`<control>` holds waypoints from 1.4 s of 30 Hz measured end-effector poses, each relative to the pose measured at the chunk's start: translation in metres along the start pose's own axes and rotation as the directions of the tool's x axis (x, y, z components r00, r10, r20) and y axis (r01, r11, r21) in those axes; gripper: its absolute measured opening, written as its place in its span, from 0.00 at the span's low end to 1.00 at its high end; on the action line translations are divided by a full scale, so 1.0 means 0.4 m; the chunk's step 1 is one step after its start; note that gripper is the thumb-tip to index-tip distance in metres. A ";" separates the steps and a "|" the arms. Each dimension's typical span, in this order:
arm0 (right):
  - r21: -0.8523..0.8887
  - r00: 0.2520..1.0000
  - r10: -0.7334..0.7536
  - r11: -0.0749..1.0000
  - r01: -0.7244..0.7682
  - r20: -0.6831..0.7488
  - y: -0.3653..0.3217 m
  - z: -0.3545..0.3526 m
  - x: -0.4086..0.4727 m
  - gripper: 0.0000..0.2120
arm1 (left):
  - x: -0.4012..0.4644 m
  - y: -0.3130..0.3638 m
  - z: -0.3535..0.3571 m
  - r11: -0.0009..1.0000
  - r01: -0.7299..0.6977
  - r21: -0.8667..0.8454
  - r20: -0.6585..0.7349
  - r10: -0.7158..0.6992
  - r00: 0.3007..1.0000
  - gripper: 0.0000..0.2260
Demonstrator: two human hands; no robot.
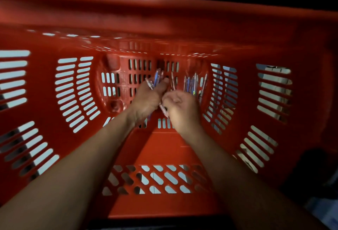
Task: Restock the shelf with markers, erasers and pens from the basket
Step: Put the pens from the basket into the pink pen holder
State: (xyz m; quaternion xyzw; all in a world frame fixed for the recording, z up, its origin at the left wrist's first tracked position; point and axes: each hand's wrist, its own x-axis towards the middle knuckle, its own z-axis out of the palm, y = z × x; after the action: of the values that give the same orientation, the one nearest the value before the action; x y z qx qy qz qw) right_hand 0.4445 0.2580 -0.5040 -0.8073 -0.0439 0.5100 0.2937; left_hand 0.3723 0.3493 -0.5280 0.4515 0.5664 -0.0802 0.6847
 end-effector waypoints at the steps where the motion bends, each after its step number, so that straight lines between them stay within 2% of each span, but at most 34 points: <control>1: -0.034 0.997 0.037 0.999 -0.039 -0.072 0.003 -0.006 0.009 0.09 | 0.002 -0.001 -0.002 1.000 0.007 0.016 -0.017 -0.007 1.000 0.16; 4: -0.063 0.929 0.187 0.974 -0.217 -0.319 0.023 -0.030 0.049 0.03 | 0.001 -0.006 -0.012 0.997 0.011 0.071 0.025 -0.013 1.000 0.17; 7: -0.241 0.878 0.169 0.923 -0.300 -0.447 0.053 -0.050 0.084 0.05 | -0.006 -0.009 -0.016 0.997 0.075 0.001 0.097 -0.075 0.992 0.18; 10: -0.381 0.876 0.145 0.859 -0.342 -0.459 0.077 -0.051 0.111 0.11 | -0.008 -0.013 -0.010 0.990 0.139 -0.033 0.073 -0.136 0.988 0.17; 14: -0.571 0.903 0.063 0.755 -0.321 -0.424 0.096 -0.048 0.131 0.16 | -0.008 -0.018 -0.005 0.989 0.148 0.000 0.055 -0.148 0.988 0.14; 20: -0.642 0.915 0.043 0.699 -0.315 -0.402 0.092 -0.051 0.118 0.19 | 0.003 -0.033 -0.014 0.990 0.078 0.120 0.073 -0.087 0.994 0.14; 23: -0.567 0.923 0.033 0.780 -0.264 -0.384 0.078 -0.061 0.092 0.16 | -0.009 -0.024 -0.012 0.986 0.037 0.163 0.074 -0.050 0.996 0.11; 29: -0.385 0.961 -0.002 0.916 -0.109 -0.277 0.013 -0.074 -0.016 0.03 | -0.091 0.066 -0.004 0.996 0.039 0.084 0.069 -0.045 0.997 0.12; 33: -0.319 0.977 -0.023 0.947 -0.048 -0.214 -0.055 -0.103 -0.121 0.04 | -0.179 0.149 -0.015 0.995 0.090 0.047 0.075 -0.093 0.993 0.17; 36: -0.294 0.980 -0.032 0.955 -0.028 -0.197 -0.125 -0.139 -0.213 0.04 | -0.268 0.216 -0.020 0.991 0.120 0.063 0.058 -0.124 0.991 0.13; 39: -0.261 0.982 -0.061 0.965 0.013 -0.177 -0.218 -0.181 -0.318 0.05 | -0.375 0.282 -0.033 0.989 0.065 0.136 0.040 -0.071 0.997 0.09; 42: -0.213 0.989 -0.101 0.974 0.076 -0.108 -0.316 -0.234 -0.432 0.07 | -0.500 0.348 -0.051 0.988 0.032 0.150 0.047 -0.039 0.998 0.10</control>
State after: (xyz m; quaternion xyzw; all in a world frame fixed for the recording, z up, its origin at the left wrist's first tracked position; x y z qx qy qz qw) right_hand 0.4706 0.2577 -0.2718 -0.8596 -0.1156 0.4401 0.2323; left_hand 0.3755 0.3641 -0.2839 0.4892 0.5496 -0.1458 0.6614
